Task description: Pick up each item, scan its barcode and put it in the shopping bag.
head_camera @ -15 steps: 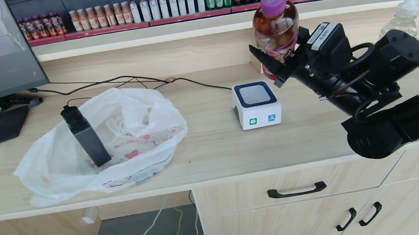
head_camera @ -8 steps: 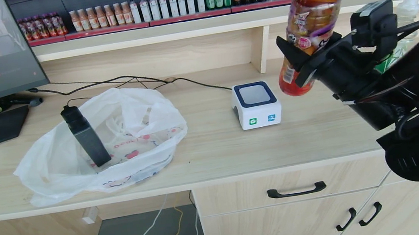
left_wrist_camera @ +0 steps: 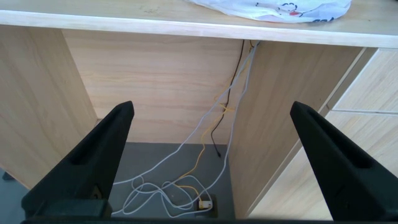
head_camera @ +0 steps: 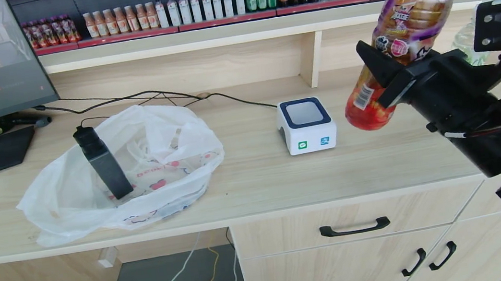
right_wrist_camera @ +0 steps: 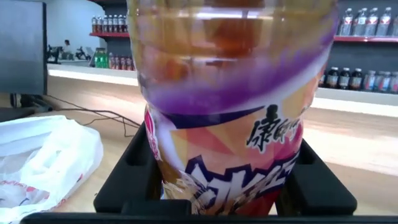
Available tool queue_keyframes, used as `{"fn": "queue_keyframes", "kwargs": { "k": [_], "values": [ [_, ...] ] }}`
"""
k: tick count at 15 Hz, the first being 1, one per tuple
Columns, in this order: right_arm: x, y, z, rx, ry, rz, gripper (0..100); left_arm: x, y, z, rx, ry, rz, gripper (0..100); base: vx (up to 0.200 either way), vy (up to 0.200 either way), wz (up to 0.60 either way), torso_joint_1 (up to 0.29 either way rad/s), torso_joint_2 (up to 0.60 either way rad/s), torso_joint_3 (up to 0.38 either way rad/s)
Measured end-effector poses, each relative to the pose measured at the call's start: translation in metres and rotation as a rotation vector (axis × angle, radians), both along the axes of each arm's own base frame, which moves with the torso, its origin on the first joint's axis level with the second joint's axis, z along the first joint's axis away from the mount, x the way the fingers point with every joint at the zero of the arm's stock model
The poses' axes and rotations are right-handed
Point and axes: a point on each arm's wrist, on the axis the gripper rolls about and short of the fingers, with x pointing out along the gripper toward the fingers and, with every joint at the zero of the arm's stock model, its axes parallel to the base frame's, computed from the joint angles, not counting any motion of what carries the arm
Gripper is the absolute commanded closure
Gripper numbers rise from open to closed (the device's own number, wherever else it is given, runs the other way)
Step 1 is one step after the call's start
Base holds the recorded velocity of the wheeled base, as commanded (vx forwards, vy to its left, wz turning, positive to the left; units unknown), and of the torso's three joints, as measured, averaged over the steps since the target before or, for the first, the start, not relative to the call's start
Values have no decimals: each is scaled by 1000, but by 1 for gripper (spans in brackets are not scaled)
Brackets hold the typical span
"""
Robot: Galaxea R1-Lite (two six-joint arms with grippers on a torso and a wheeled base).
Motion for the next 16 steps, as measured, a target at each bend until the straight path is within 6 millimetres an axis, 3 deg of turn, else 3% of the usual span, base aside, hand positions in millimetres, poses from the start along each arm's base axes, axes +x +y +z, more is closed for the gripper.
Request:
{"fn": "queue_keyframes", "kwargs": {
  "k": [3, 11, 16],
  "values": [
    [-6, 7, -1, 105, 53, -15, 100, 0, 0, 0, 1, 0, 0, 0, 0, 0, 0, 0, 0, 0],
    [-6, 10, -11, 111, 94, 2, 100, 0, 0, 0, 1, 0, 0, 0, 0, 0, 0, 0, 0, 0],
    [0, 7, -11, 121, 95, -12, 100, 0, 0, 0, 0, 0, 0, 0, 0, 200, 0, 3, 3, 2]
  ]
}}
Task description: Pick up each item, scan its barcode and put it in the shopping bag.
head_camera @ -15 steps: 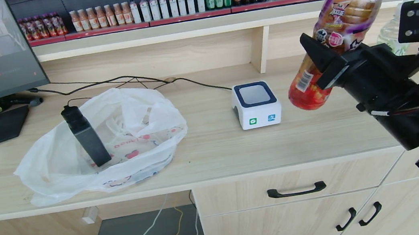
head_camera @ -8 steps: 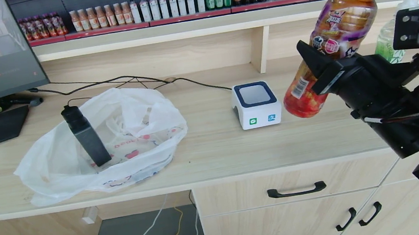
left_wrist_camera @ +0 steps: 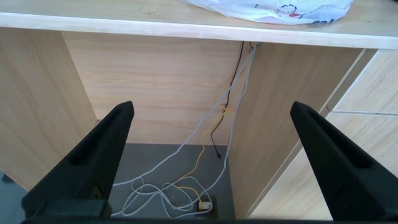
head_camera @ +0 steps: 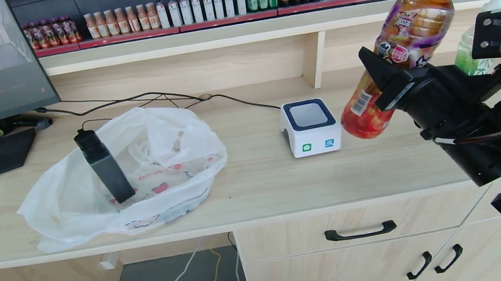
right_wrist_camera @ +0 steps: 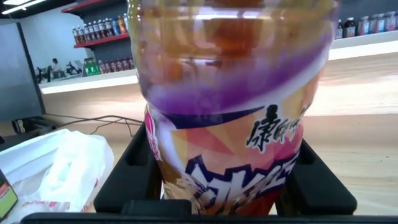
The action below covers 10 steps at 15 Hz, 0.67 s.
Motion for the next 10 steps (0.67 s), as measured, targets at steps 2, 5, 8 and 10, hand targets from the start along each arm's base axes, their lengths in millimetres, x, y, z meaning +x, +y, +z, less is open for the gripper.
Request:
{"fn": "queue_keyframes", "kwargs": {
  "k": [2, 5, 8, 10],
  "values": [
    [3, -2, -2, -1, 7, -4, 100, 0, 0, 0, 0, 0, -1, 0, 0, 200, 0, 0, 5, 0],
    [4, -4, -2, 0, 9, -15, 100, 0, 0, 0, 0, 0, -1, 0, 0, 200, 0, -1, 4, 2],
    [4, -5, -2, 0, 8, -17, 100, 0, 0, 0, 0, 0, 0, 0, 0, 200, 0, 2, 1, 2],
    [5, -4, -2, 0, 8, -17, 100, 0, 0, 0, 0, 0, 0, 0, 0, 200, 0, 5, 2, 2]
  ]
}}
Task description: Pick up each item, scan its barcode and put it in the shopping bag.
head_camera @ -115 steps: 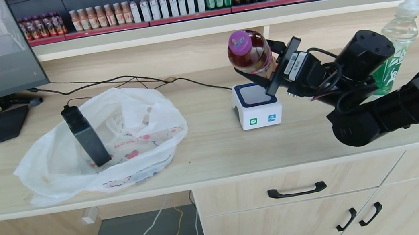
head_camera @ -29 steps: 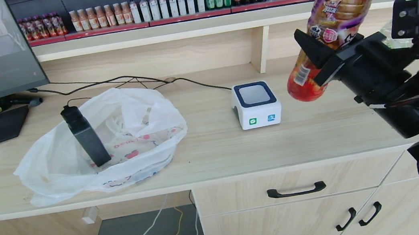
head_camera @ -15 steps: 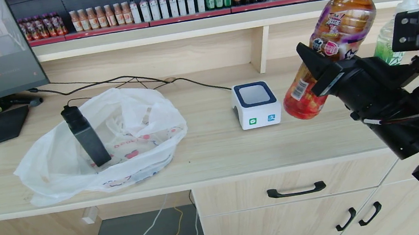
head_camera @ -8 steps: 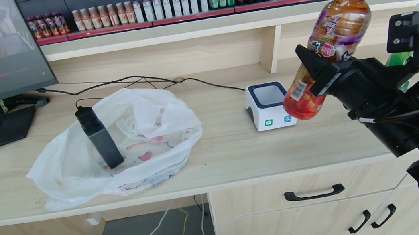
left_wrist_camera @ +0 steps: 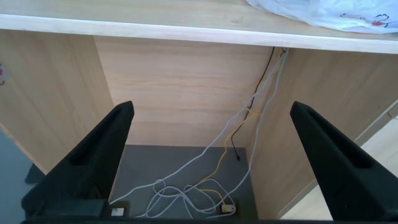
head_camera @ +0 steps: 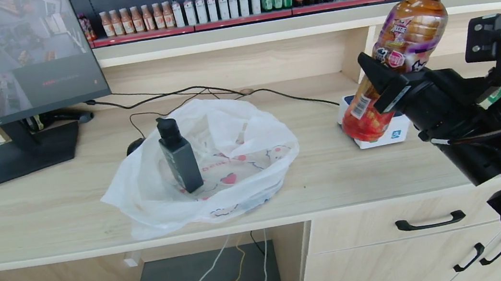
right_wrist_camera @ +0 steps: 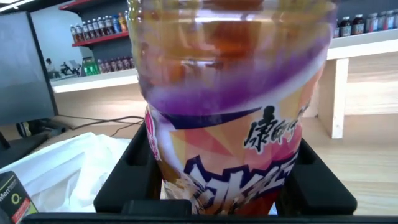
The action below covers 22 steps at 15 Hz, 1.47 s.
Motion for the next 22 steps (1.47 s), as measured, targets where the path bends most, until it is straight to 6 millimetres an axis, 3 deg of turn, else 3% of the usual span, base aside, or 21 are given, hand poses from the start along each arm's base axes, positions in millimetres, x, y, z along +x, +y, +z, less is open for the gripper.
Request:
{"fn": "queue_keyframes", "kwargs": {
  "k": [7, 22],
  "values": [
    [-2, 4, 3, 1, -13, 17, 100, 0, 0, 0, 0, 0, 0, 0, 0, 200, 0, 1, 4, 3],
    [16, 20, -6, -75, -28, 47, 100, 0, 0, 0, 1, 0, 0, 0, 0, 0, 0, 0, 0, 0]
  ]
}}
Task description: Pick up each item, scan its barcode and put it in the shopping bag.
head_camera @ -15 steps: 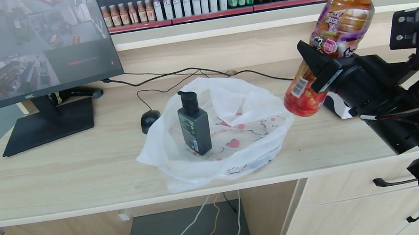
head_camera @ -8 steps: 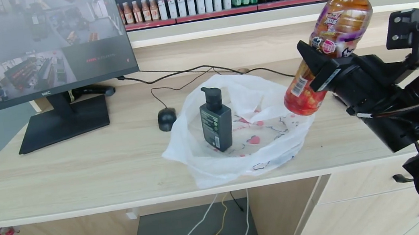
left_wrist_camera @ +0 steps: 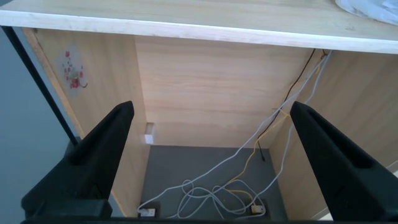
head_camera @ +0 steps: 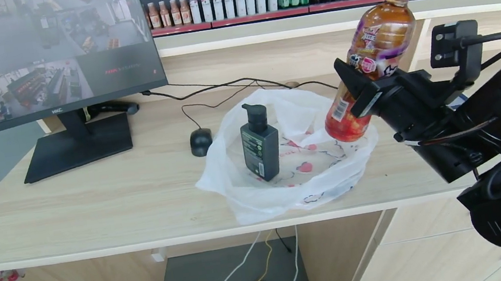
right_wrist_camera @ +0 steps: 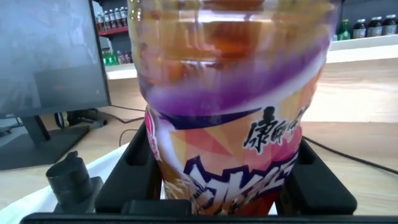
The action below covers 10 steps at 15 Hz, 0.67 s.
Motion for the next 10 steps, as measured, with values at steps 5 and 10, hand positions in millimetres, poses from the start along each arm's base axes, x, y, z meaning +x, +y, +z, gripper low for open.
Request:
{"fn": "queue_keyframes", "kwargs": {
  "k": [5, 10],
  "values": [
    [10, 9, -19, -69, 29, 61, 100, 0, 0, 0, 0, 0, 1, 0, 0, 0, 0, 0, 0, 0],
    [27, 16, -35, -82, 67, 52, 100, 0, 0, 0, 1, 0, 0, 0, 0, 0, 0, 0, 0, 0]
  ]
}}
